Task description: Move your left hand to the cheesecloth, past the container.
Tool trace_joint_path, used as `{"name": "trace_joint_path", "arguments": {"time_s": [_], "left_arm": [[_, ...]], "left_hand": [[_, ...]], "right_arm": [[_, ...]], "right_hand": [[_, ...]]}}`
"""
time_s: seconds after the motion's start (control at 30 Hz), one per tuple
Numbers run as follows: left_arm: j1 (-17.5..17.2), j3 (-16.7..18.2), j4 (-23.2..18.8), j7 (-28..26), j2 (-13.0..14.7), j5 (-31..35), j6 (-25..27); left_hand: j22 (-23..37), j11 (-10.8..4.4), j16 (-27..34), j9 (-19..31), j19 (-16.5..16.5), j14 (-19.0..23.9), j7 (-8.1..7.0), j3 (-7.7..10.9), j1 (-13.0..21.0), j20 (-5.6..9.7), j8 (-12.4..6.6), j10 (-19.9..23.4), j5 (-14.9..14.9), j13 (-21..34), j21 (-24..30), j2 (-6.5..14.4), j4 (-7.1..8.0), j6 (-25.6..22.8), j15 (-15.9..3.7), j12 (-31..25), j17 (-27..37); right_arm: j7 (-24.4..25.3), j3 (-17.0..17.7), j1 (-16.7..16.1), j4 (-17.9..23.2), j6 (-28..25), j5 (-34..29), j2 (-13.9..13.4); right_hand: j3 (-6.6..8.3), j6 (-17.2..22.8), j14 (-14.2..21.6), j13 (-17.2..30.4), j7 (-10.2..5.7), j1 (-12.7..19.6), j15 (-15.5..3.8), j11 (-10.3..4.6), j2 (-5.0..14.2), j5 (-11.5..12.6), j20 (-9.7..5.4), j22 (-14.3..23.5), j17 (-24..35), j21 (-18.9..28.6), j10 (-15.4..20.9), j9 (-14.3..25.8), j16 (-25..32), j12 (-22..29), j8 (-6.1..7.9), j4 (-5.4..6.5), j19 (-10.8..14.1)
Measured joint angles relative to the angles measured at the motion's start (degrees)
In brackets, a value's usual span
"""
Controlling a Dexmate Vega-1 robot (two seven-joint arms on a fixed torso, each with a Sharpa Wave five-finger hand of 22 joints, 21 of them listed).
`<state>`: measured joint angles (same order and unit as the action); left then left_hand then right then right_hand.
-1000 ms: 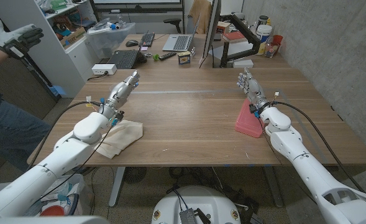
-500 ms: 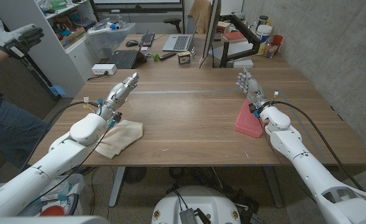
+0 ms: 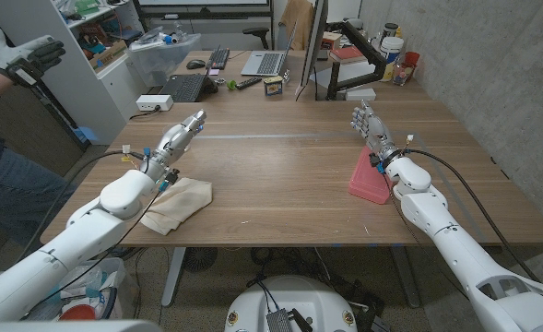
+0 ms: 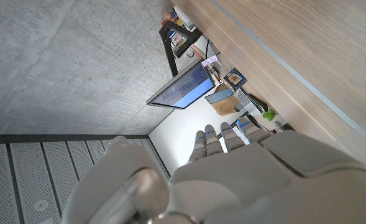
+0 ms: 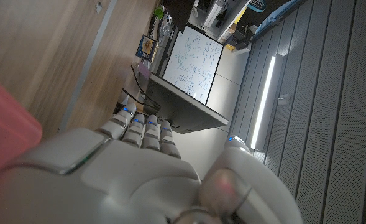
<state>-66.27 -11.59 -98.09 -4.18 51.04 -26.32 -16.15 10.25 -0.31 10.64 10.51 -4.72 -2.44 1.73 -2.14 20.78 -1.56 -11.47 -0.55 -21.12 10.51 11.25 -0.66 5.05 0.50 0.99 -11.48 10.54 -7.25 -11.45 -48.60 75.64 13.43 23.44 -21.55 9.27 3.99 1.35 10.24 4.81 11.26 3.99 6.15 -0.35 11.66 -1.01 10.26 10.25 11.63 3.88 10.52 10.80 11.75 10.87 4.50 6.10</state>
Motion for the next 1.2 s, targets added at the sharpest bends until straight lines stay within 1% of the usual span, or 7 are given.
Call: {"name": "trace_joint_path", "arguments": {"time_s": [0.4,0.43,0.6,0.7,0.9,1.13,1.2], "left_arm": [[-3.28,2.48,-2.34,-0.55,2.17,0.54,-0.09],[-3.74,2.88,-2.66,-1.68,2.5,1.47,0.1],[-5.23,4.32,-3.46,-2.35,3.51,2.3,0.56],[-5.77,4.89,-3.66,-2.53,3.89,2.72,0.62],[-6.5,5.75,-3.69,-2.56,4.66,3.69,0.98],[-7.13,6.65,-3.61,-2.29,5.54,4.38,1.38],[-7.39,7.02,-3.59,-2.22,5.83,4.63,1.48]], "left_hand": [[0.0,0.0,0.0,0.0,0.0,0.0,0.0,-0.25,0.46,0.0,0.0,0.0,0.0,0.0,0.0,0.0,-0.25,0.0,0.0,0.0,-0.01],[0.0,0.0,0.0,0.0,0.0,0.0,0.0,-0.25,0.46,0.01,0.0,0.0,0.0,0.0,0.0,0.0,-0.25,0.0,0.0,0.0,-0.01],[0.0,0.31,0.0,0.0,0.0,0.0,0.21,-0.25,0.46,0.01,0.0,0.31,0.0,0.0,0.0,0.0,-0.25,-0.2,0.0,0.0,-0.01],[-0.01,0.01,0.0,0.0,0.0,0.0,0.21,-0.25,0.68,0.01,0.0,0.63,0.0,0.0,0.0,0.22,-0.25,-0.2,0.0,0.0,-0.01],[0.0,0.01,0.0,0.0,0.0,0.0,-0.1,-0.25,0.68,0.01,0.0,0.63,0.0,0.0,0.0,0.22,-0.25,-0.51,0.0,0.0,-0.02],[0.0,0.0,0.0,0.0,0.08,0.31,-0.1,-0.25,0.68,-0.51,0.0,0.63,0.0,0.0,0.0,0.22,-0.24,-0.51,-0.31,0.0,-0.02],[0.0,-0.31,0.0,0.0,-0.07,0.3,-0.1,-0.25,0.99,-0.66,0.0,0.94,0.0,0.0,0.0,0.53,-0.24,-0.51,-0.31,0.0,-0.02]], "right_arm": [[-0.23,0.03,0.05,0.0,0.01,-0.02,-0.14],[-0.26,0.03,0.05,0.0,0.0,-0.04,-0.14],[-0.31,-0.07,0.15,0.06,-0.47,-0.27,-0.4],[-0.31,-0.16,0.18,0.4,-0.79,-0.46,-0.55],[-0.19,-0.36,0.37,1.01,-1.49,-0.9,-0.85],[0.05,-0.58,0.72,1.21,-2.15,-1.33,-0.94],[0.11,-0.66,0.91,1.21,-2.29,-1.46,-0.94]], "right_hand": [[-0.24,0.0,-0.01,0.0,0.0,0.0,0.0,0.0,0.0,0.0,0.0,0.0,0.0,0.0,0.0,0.0,0.0,0.0,0.0,-0.24,0.0],[-0.24,0.0,0.0,0.0,0.0,0.0,0.0,0.0,0.0,0.0,0.0,0.0,0.0,0.0,0.0,0.0,0.0,0.0,0.0,-0.24,0.0],[-0.24,0.0,-0.01,0.0,0.0,0.0,0.0,0.0,0.0,0.0,-0.01,0.0,0.0,0.0,0.0,0.0,0.0,0.0,0.0,-0.24,0.0],[-0.24,0.0,-0.01,0.0,0.0,0.0,0.0,0.0,0.0,0.0,0.0,0.0,0.0,0.0,0.0,0.0,0.0,0.0,0.0,-0.23,-0.01],[-0.24,0.0,-0.01,0.0,0.0,0.01,0.0,0.0,0.01,0.0,-0.01,0.0,0.0,0.0,0.0,0.0,0.0,0.0,0.0,-0.23,-0.01],[-0.24,0.0,-0.01,0.0,0.0,0.31,0.0,0.0,0.31,0.0,-0.01,0.0,0.0,0.0,0.0,0.0,0.0,0.0,0.0,-0.23,-0.01],[-0.24,0.0,-0.01,0.0,0.0,0.31,0.0,0.0,0.31,0.0,-0.01,0.0,0.0,0.0,0.0,-0.01,0.0,0.0,0.0,-0.23,-0.01]]}}
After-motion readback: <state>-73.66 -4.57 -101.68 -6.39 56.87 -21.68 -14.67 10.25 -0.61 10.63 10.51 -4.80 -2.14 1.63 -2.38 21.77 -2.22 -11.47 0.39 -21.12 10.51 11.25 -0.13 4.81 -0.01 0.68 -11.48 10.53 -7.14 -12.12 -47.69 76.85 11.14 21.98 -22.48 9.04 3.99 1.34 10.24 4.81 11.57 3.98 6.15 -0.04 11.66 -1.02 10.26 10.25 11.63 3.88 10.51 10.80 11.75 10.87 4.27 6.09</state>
